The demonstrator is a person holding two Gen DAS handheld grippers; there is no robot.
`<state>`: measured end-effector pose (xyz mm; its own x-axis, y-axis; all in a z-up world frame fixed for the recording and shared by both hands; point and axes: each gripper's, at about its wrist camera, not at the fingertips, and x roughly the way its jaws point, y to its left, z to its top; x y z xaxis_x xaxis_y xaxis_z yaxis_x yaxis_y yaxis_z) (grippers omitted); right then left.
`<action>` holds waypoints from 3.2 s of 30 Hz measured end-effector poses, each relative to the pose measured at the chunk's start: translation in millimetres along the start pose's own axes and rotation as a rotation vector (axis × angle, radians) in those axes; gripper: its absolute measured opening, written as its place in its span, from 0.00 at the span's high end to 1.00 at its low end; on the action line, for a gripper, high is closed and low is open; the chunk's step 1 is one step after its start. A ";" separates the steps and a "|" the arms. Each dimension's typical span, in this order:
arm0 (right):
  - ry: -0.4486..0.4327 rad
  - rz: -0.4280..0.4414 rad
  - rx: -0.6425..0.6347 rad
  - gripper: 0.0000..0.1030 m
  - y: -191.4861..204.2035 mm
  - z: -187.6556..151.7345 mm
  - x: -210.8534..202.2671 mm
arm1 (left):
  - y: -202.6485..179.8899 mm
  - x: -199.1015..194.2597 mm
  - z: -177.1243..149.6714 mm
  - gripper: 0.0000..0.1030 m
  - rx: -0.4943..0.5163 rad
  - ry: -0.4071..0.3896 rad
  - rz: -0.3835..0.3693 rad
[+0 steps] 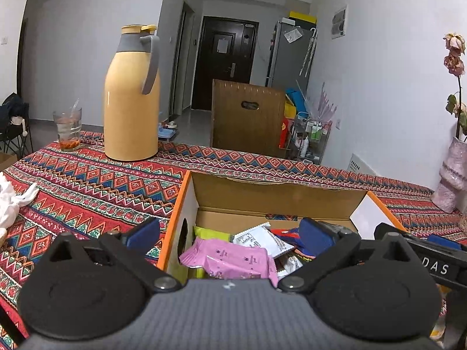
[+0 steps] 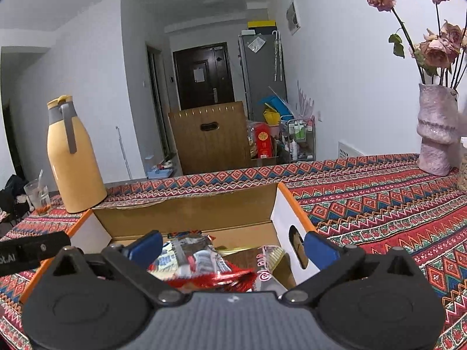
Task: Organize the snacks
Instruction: 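Lower both grippers into the box and open them to drop the snacks, then move back to the pile and grasp a pink package with the right gripper, then grasp a white wrapper with the left gripper while the right holds the pink package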
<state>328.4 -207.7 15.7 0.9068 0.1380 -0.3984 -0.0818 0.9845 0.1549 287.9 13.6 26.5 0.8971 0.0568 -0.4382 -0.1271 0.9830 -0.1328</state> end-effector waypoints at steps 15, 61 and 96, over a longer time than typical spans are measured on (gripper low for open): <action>-0.071 -0.007 -0.025 0.00 -12.3 7.7 -61.2 | -4.9 -47.5 11.7 0.00 0.002 -0.013 -0.036; 0.311 0.040 -0.190 0.14 -52.2 -89.2 -56.2 | 29.0 -72.7 -101.1 0.00 0.052 0.193 -0.060; 0.075 0.045 0.005 0.43 -52.9 -123.2 -175.5 | -12.5 -80.3 -120.8 0.14 0.193 0.342 -0.001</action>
<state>122.6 -270.7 -33.9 0.8686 0.1904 -0.4575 -0.1199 0.9765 0.1789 166.3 -24.3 -44.1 0.7001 0.0262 -0.7135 -0.0153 0.9996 0.0218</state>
